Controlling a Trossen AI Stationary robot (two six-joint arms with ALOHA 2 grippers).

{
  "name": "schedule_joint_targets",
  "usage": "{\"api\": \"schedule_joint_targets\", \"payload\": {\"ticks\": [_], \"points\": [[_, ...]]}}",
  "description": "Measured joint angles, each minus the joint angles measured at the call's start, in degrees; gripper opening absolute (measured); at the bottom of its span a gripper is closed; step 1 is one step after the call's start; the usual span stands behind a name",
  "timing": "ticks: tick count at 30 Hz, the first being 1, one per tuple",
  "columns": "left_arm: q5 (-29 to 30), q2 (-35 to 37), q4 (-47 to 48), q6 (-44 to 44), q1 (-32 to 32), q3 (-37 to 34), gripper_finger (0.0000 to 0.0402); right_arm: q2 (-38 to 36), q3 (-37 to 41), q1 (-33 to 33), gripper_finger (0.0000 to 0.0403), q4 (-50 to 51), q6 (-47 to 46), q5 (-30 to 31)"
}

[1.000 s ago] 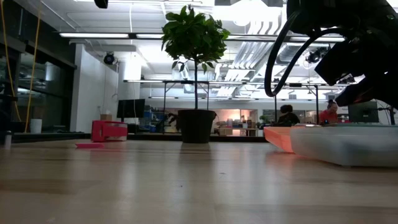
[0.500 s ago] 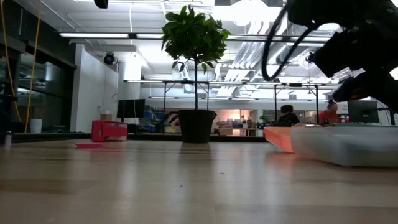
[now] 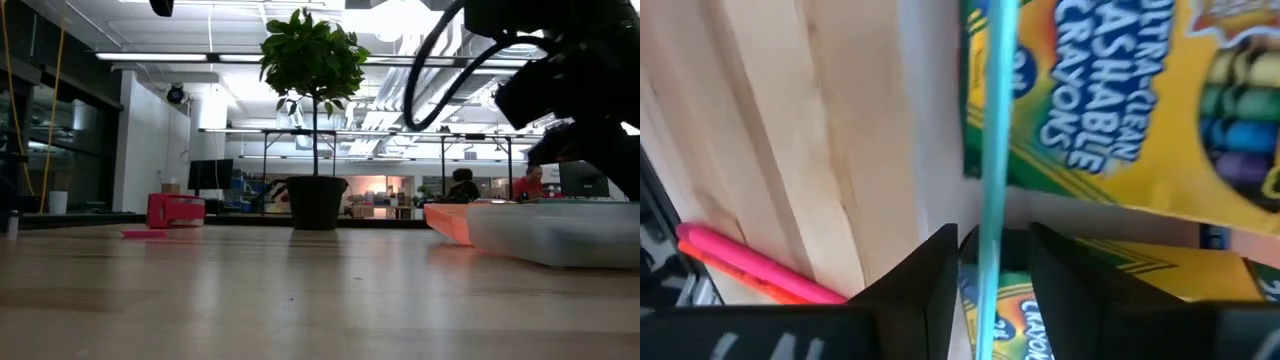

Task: Pack school essentials
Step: Put the light blue pencil into the orange supply box

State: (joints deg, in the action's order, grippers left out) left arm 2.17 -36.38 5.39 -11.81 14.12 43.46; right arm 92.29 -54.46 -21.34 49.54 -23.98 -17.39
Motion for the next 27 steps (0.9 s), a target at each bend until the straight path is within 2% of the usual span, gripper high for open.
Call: {"api": "schedule_joint_targets", "payload": {"ticks": [10,16,27], "points": [[0.02,0.00,-0.02,-0.13,-0.01,0.00,0.0158,2.17,0.00,-0.39,0.0067,-0.33,-0.62,-0.04],[0.02,0.00,-0.02,-0.15,-0.01,0.00,0.0158,2.42,0.00,-0.44,0.0011,0.14,-1.32,-0.17],[0.02,0.00,-0.04,-0.49,0.00,0.00,0.0158,1.81,0.00,-0.46,0.0007,4.42,1.00,-1.70]]}}
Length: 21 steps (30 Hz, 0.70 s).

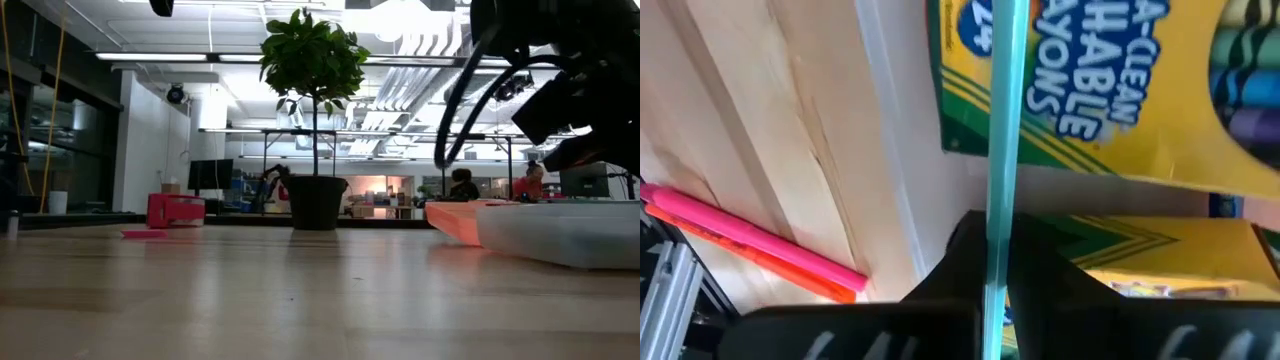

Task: Pack school essentials
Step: Put the light blue pencil into the orange supply box, then put the pink eraser into the orange supply box

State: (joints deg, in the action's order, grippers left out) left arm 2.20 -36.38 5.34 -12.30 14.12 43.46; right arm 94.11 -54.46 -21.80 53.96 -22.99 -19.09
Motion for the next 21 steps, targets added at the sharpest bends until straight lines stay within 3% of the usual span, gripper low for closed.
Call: {"api": "schedule_joint_targets", "payload": {"ticks": [12,21], "points": [[0.00,0.00,0.00,-1.01,-0.01,0.00,0.0158,0.00,0.00,0.00,0.0060,-1.20,2.45,-0.57],[0.00,0.00,0.00,-1.01,-0.01,0.00,0.0158,-0.61,-2.47,0.00,0.0146,-1.11,5.04,-0.60]]}}
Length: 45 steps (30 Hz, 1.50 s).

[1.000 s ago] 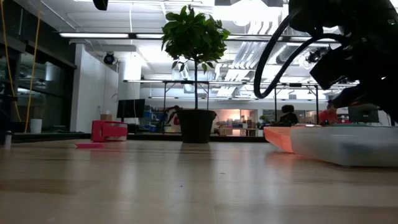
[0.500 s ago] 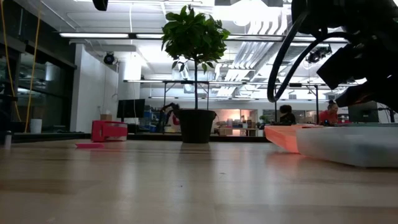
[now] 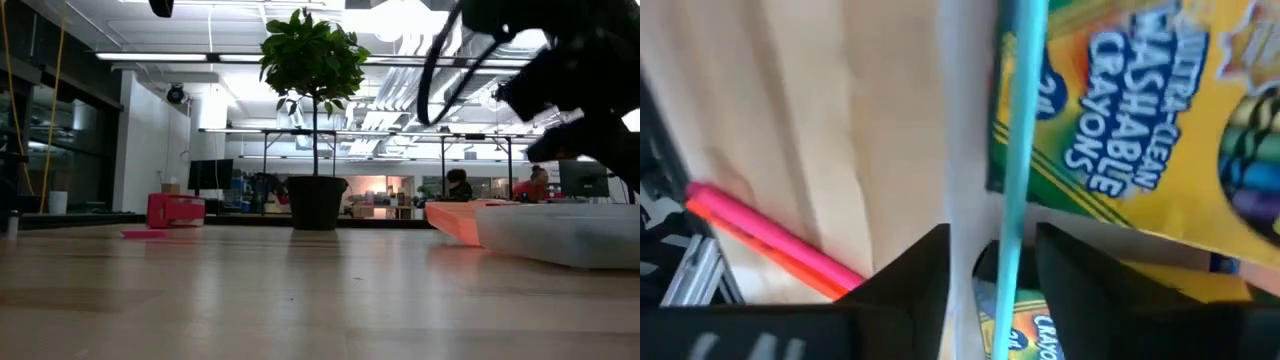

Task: Pack school essentials
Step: Put the pink eraser into the orange supply box

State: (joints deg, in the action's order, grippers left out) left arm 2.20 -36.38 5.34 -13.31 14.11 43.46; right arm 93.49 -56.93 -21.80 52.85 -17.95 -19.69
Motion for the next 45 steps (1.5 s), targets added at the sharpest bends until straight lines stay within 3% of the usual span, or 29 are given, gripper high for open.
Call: {"api": "schedule_joint_targets", "payload": {"ticks": [5,11,16,20,24,28,35,45], "points": [[0.00,0.00,0.00,0.01,0.02,0.00,0.0158,-3.75,-1.90,0.00,0.0182,2.04,1.56,0.05],[-0.02,0.00,-0.03,0.01,0.00,0.00,0.0158,-13.62,-1.92,2.67,0.0186,-1.25,-2.56,2.79],[-0.02,0.02,-1.75,0.01,0.00,0.00,0.0158,-24.17,-1.90,6.71,0.0175,-18.98,-7.23,18.21],[-0.02,0.02,-2.33,0.01,0.00,0.00,0.0158,-29.83,-1.90,10.19,0.0168,-31.06,-4.15,30.33],[-0.16,0.00,-2.32,0.01,0.00,0.00,0.0158,-32.75,-1.90,13.24,0.0165,-38.07,2.42,35.51],[-1.74,0.00,-2.31,0.01,0.00,0.00,0.0158,-33.15,-1.52,15.41,0.0165,-43.41,6.55,35.56],[-3.52,0.00,-2.60,0.01,0.00,0.00,0.0158,-32.87,5.61,17.77,0.0165,-60.57,7.86,32.44],[-3.19,0.00,-2.60,0.01,0.00,0.00,0.0158,-32.90,6.12,18.05,0.0165,-62.02,7.73,31.42]]}}
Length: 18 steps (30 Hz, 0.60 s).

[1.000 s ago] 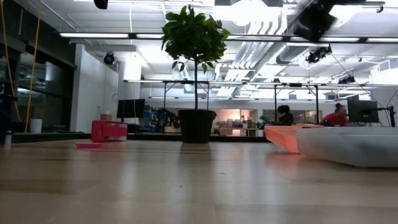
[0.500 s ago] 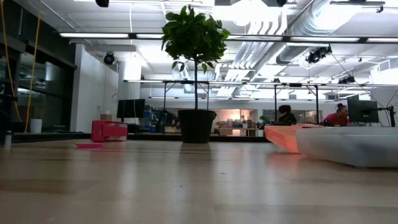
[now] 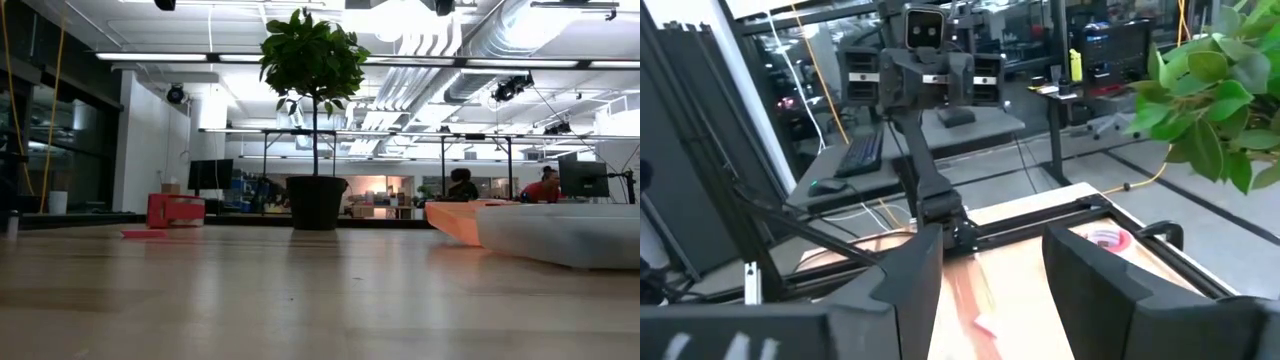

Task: Pack school essentials
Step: Put the pink eraser into the orange supply box

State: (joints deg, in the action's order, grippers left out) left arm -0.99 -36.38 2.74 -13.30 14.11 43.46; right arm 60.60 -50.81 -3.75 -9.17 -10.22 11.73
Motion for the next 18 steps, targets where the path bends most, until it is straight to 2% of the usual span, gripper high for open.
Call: {"api": "schedule_joint_targets", "payload": {"ticks": [11,16,18], "points": [[0.17,0.00,-0.01,-0.67,0.00,0.00,0.0158,0.00,0.00,0.00,0.0165,0.33,0.13,-0.33],[2.63,-2.68,-0.65,-10.44,0.13,0.09,0.0158,0.00,0.00,0.00,0.0165,0.80,-0.26,-0.36],[2.08,-5.17,3.53,-11.56,0.14,0.09,0.0158,0.00,0.00,0.00,0.0165,1.58,-1.15,-0.38]]}}
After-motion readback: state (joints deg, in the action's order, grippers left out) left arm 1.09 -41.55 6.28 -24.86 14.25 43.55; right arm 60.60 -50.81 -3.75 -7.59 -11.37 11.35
